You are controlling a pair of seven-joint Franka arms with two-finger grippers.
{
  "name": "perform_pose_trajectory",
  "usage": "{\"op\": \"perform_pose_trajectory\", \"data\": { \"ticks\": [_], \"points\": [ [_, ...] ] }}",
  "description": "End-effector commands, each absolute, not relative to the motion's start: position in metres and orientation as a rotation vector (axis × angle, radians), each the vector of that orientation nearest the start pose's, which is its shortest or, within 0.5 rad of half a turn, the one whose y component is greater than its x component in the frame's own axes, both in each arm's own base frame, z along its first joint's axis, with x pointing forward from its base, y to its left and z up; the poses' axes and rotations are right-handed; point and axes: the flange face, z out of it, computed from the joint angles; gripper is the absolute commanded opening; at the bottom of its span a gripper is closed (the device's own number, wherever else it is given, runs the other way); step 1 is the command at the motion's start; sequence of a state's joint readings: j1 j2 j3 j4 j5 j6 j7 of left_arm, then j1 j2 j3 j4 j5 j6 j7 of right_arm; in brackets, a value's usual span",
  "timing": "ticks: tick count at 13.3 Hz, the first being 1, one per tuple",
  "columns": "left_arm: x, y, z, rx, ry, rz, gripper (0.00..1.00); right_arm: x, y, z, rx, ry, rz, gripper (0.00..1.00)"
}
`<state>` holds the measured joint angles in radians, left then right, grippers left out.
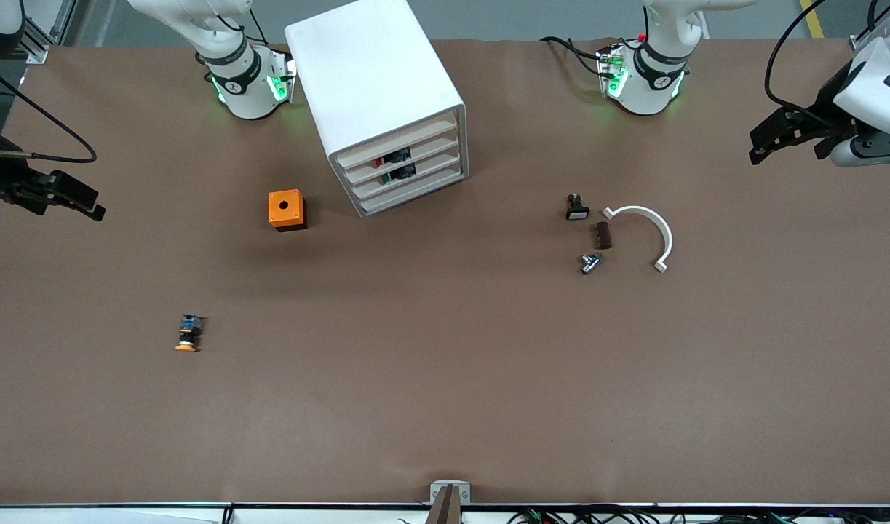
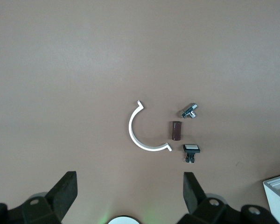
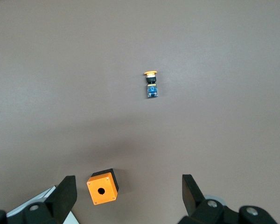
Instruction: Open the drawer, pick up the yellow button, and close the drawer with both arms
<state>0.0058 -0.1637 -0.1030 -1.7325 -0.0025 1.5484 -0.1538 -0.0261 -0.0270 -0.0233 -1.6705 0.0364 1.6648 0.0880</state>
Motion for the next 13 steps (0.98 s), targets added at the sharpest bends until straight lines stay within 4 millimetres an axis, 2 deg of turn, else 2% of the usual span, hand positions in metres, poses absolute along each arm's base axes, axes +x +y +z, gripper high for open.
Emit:
{"op": "perform_pose_trajectory", "data": {
  "ticks": [1, 7, 13],
  "points": [
    [0.4981, -0.0507, 0.6373, -3.121, -0.064, 0.01, 1.0, 0.5471, -0.0217, 0.6046, -3.102, 0.235, -0.037, 1.0],
    [0.5025, -0.0479, 0.6444, -3.088, -0.063, -0.013, 1.0, 0.5467, -0.0217, 0.6054, -3.102, 0.235, -0.039, 1.0],
    [0.5035, -0.0483, 0.6416, -3.092, -0.06, 0.012, 1.0, 0.5471, -0.0217, 0.6046, -3.102, 0.235, -0.037, 1.0]
  ]
}}
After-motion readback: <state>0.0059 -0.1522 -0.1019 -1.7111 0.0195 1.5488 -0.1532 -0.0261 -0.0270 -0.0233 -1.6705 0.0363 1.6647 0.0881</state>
